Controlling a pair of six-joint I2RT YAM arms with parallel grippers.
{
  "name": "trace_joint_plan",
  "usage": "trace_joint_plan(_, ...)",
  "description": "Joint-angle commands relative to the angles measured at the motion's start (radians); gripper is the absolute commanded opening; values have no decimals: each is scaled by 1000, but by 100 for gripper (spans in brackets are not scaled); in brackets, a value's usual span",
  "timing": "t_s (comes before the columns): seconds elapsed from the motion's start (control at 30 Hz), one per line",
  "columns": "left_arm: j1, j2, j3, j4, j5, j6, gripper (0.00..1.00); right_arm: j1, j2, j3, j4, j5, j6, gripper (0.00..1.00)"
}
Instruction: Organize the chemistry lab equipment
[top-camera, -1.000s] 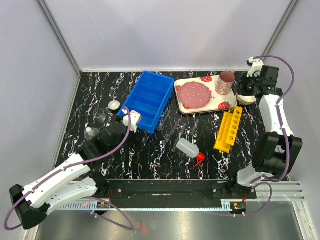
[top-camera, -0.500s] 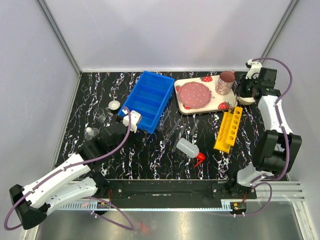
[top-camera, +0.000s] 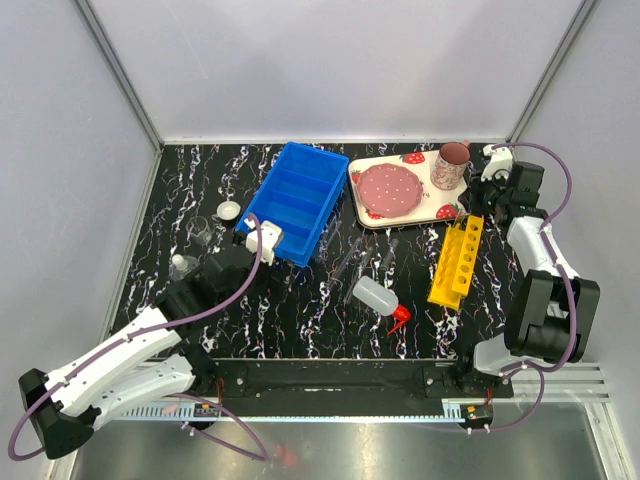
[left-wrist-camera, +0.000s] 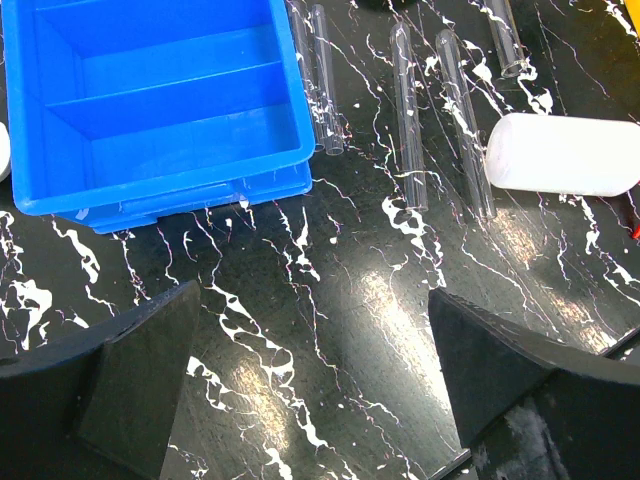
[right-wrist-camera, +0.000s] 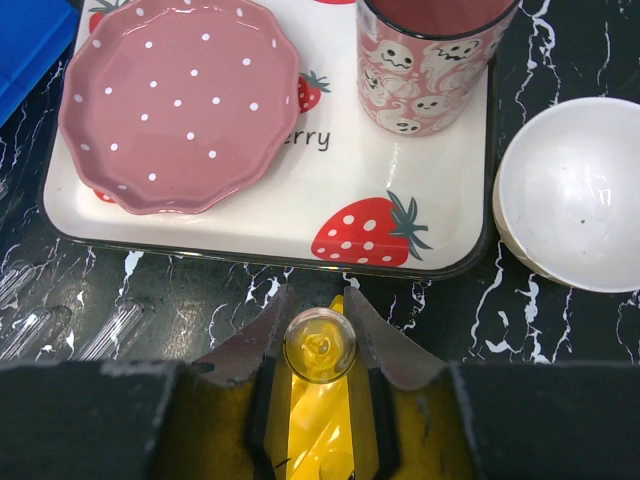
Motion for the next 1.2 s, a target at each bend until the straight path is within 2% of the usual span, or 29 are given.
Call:
trace_joint_plan(0.0, 2, 7, 20, 33, 1, 10, 99, -1, -59, -43, 136, -61, -51, 30)
trace_joint_plan(0.1, 2, 9, 20, 36, 6, 8, 99, -1, -72, -64, 138, -81, -65, 39)
trace_joint_plan(0.13, 2, 9, 20, 39, 12, 8, 99, 1, -85, -76, 138, -84, -70, 45)
trace_joint_plan(0.23, 2, 9, 17, 43, 25, 5, 99, -1, -117, -96, 167, -96, -88, 52)
trace_joint_plan(0.3, 2, 10, 16, 51, 33, 2, 99, 1, -135, -92, 153, -104, -97, 62)
trace_joint_plan(0.33, 2, 10, 14, 52, 44, 2, 99, -1, -157, -79, 120, -104, -97, 66)
trace_joint_plan(0.37, 2, 10, 14, 59, 52, -1, 99, -1, -167, -70, 104, -101, -97, 74)
trace_joint_plan(0.47, 2, 23, 11, 75, 94, -16, 99, -1, -213, -12, 8, -111, -122, 91)
trace_joint_plan(0.6, 2, 81, 19, 94, 174, -71, 99, -1, -270, 57, -165, -148, -156, 100)
trace_joint_plan(0.83, 1, 256, 137, 128, 352, -202, 99, -1, -400, 28, -299, -289, -136, 99)
trace_joint_plan(1.0, -7, 442, 279, 134, 394, -222, 99, -1, -459, -41, -328, -352, -134, 100)
trace_joint_plan(1.17, -16, 675, 454, 88, 415, -217, 92, -3, -490, -147, -309, -470, -128, 100)
